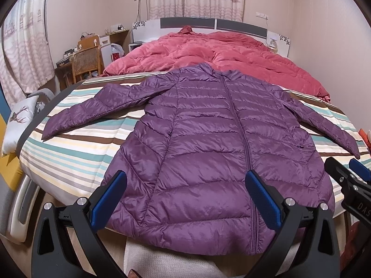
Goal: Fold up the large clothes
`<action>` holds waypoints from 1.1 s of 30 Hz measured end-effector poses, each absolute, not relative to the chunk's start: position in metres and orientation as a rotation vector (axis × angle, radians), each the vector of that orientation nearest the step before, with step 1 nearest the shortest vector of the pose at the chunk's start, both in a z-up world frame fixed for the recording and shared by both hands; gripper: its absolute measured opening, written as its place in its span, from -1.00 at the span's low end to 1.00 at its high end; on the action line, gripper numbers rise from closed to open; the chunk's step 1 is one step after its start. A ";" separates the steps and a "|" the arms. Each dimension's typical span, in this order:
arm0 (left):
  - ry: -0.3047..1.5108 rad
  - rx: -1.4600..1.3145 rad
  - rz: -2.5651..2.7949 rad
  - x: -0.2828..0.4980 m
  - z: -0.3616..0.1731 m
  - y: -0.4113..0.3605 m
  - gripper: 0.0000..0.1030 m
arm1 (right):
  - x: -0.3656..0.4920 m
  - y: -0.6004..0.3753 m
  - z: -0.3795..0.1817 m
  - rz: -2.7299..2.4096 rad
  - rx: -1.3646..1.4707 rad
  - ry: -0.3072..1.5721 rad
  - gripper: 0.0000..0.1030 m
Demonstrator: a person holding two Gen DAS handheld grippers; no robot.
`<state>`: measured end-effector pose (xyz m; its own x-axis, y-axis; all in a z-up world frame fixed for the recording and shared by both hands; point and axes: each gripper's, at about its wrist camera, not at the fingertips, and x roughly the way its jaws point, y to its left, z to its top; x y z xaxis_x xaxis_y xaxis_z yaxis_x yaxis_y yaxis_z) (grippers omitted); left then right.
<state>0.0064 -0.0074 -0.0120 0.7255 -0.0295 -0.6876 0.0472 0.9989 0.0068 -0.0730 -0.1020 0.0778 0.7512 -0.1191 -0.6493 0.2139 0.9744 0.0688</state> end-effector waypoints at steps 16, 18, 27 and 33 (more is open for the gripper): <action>0.728 0.048 -0.039 0.057 -0.029 0.001 0.97 | -0.026 -0.194 0.047 -0.198 0.321 0.790 0.94; 0.750 0.028 -0.047 0.070 -0.033 0.006 0.97 | -0.022 -0.223 0.039 -0.248 0.397 0.795 0.94; 0.797 0.006 0.064 0.129 -0.054 0.028 0.97 | -0.016 -0.358 0.003 -0.439 0.794 0.702 0.58; 0.801 0.023 0.124 0.157 -0.068 0.042 0.96 | -0.021 -0.421 -0.019 -0.550 1.025 0.601 0.21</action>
<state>0.1573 0.0418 -0.0684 0.6894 0.1192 -0.7145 -0.1021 0.9925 0.0670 -0.0208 -0.4213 -0.0186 0.7127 -0.1394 -0.6874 0.6725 0.4144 0.6132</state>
